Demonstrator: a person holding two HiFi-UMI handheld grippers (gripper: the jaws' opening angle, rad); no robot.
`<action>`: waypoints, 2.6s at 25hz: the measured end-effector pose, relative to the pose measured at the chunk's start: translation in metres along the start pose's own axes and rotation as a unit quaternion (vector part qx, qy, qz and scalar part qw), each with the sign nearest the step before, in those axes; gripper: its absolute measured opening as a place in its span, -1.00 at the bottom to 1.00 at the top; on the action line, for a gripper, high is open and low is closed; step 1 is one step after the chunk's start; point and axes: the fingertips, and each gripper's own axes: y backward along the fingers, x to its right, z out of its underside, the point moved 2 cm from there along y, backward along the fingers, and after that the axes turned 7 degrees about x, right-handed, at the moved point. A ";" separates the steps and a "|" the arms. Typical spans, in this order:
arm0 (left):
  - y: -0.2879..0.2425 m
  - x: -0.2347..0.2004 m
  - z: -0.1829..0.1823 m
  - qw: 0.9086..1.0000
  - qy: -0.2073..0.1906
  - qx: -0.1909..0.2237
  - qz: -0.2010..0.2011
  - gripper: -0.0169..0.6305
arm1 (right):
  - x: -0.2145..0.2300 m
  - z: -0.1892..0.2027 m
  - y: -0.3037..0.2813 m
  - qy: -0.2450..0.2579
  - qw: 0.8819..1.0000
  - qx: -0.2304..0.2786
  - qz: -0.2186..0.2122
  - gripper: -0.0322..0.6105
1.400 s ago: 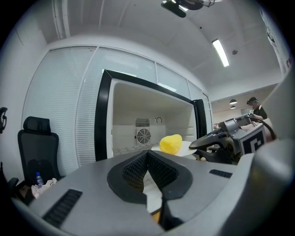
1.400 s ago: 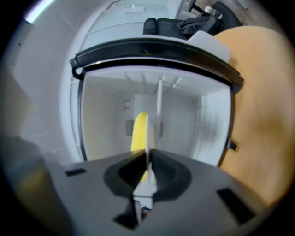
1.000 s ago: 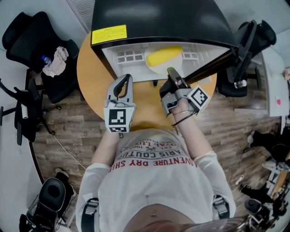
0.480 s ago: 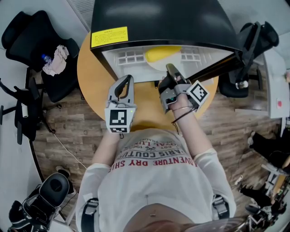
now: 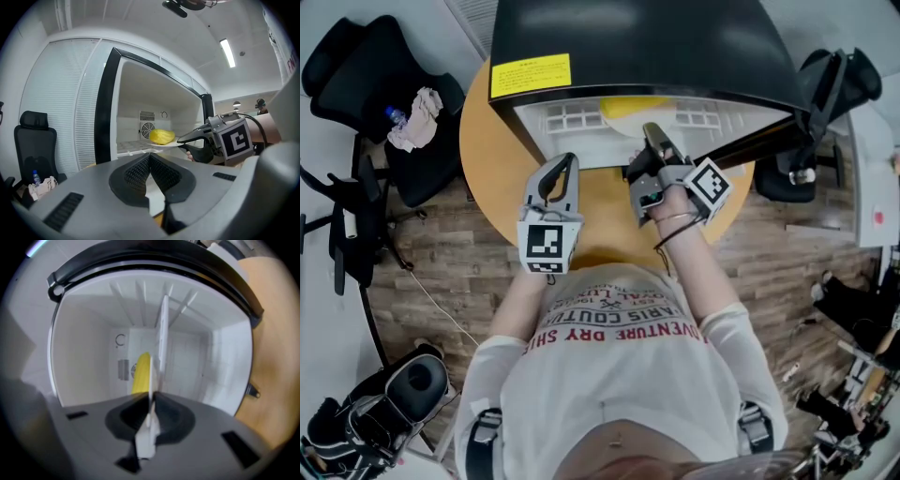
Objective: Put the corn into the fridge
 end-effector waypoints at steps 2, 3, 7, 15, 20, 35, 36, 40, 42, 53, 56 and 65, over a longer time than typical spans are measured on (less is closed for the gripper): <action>-0.001 -0.001 0.000 1.000 0.000 0.000 0.000 -0.86 | 0.000 0.000 -0.001 0.001 1.000 0.003 0.001 -0.73; -0.002 -0.001 0.000 1.000 0.000 0.000 0.000 -0.86 | 0.001 0.000 -0.001 0.002 1.000 0.004 0.001 -0.73; -0.004 -0.003 0.000 1.000 -0.001 0.000 -0.001 -0.86 | 0.001 0.000 -0.001 -0.005 1.000 0.011 -0.006 -0.73; 0.002 0.007 0.000 1.000 -0.004 -0.001 0.002 -0.86 | 0.000 0.000 0.009 -0.009 1.000 0.017 -0.020 -0.72; -0.003 0.001 -0.004 1.000 -0.005 0.002 -0.001 -0.86 | -0.007 0.002 0.001 -0.007 0.999 0.025 -0.038 -0.60; 0.016 0.037 -0.009 1.000 0.000 -0.001 -0.028 -0.86 | 0.001 0.008 0.058 -0.018 0.998 -0.030 -0.054 -0.76; 0.018 0.041 -0.010 1.000 0.001 -0.002 -0.029 -0.86 | 0.000 0.007 0.062 -0.014 0.998 -0.036 -0.059 -0.77; 0.023 0.058 -0.009 0.999 0.007 -0.003 -0.032 -0.86 | -0.006 0.005 0.081 0.042 0.994 -0.060 -0.084 -0.80; 0.027 0.065 -0.009 0.999 0.010 -0.004 -0.034 -0.86 | -0.007 0.002 0.091 0.086 0.990 -0.064 -0.090 -0.80; 0.045 0.083 -0.003 0.999 0.011 -0.015 -0.051 -0.86 | -0.027 -0.006 0.129 0.476 0.867 -0.036 -0.141 -0.80; 0.049 0.088 -0.004 0.999 0.007 -0.014 -0.052 -0.86 | -0.034 -0.001 0.137 0.568 0.808 -0.029 -0.153 -0.80; 0.054 0.102 -0.006 0.999 -0.009 -0.015 -0.043 -0.86 | -0.034 0.017 0.153 0.731 0.659 -0.032 -0.173 -0.80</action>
